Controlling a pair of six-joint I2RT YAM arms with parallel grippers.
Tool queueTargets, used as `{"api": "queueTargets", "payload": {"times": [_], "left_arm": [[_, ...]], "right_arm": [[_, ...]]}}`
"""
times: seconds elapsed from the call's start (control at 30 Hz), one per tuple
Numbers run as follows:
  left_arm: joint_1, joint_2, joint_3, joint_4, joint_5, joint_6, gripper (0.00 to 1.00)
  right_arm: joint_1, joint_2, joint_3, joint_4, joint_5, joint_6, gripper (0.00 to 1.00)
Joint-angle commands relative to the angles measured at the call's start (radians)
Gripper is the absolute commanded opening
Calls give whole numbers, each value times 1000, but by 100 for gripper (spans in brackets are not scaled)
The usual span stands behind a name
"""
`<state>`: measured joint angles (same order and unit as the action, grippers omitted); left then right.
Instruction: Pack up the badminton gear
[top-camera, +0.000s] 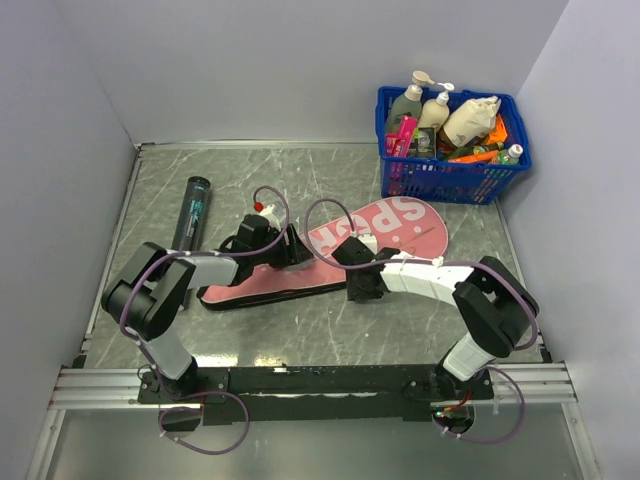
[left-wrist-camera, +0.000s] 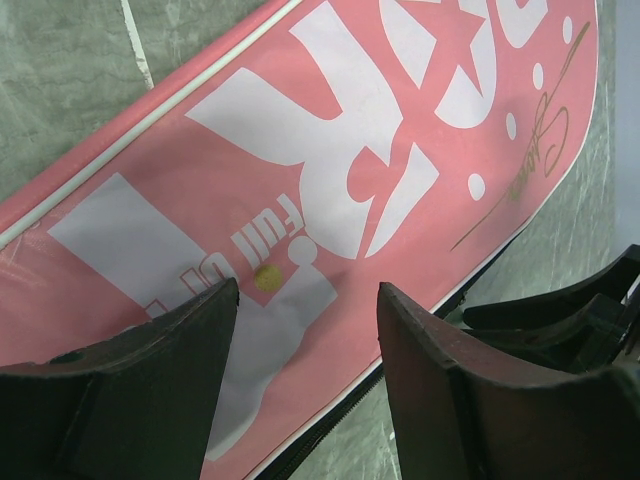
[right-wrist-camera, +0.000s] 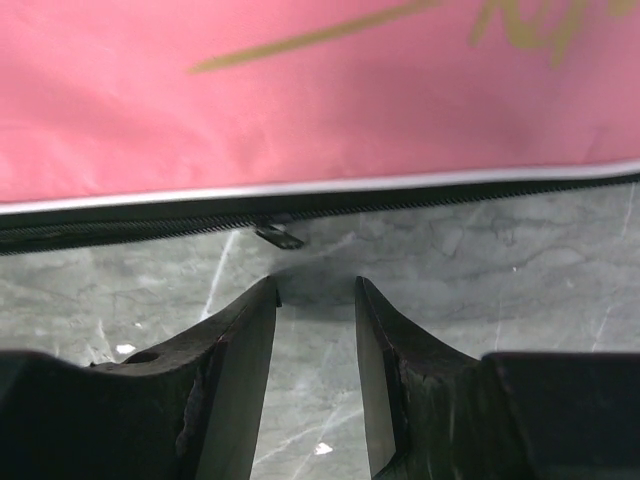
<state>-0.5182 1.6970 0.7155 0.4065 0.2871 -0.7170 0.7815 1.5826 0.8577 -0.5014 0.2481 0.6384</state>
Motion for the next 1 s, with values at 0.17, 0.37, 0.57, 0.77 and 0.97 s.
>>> {"api": "queueTargets", "payload": {"times": [0.17,0.37,0.57,0.77,0.97], "left_arm": [[-13,67,-24,-141,12,30,65],[-13,75,-22,-144,14,30,65],[-14,79,-19,-147,11,31,65],[-14,84,-16,-149,14,30,65],[-17,84,-13,-146,14,28,65]], "right_arm": [[-36,56,11,96,0,-26,45],[-70,68,-9,141,-29,-37,44],[-82,106,-26,188,-61,-42,30],[-76,100,-63,221,-73,-28,8],[8,88,-42,212,-85,24,2]]}}
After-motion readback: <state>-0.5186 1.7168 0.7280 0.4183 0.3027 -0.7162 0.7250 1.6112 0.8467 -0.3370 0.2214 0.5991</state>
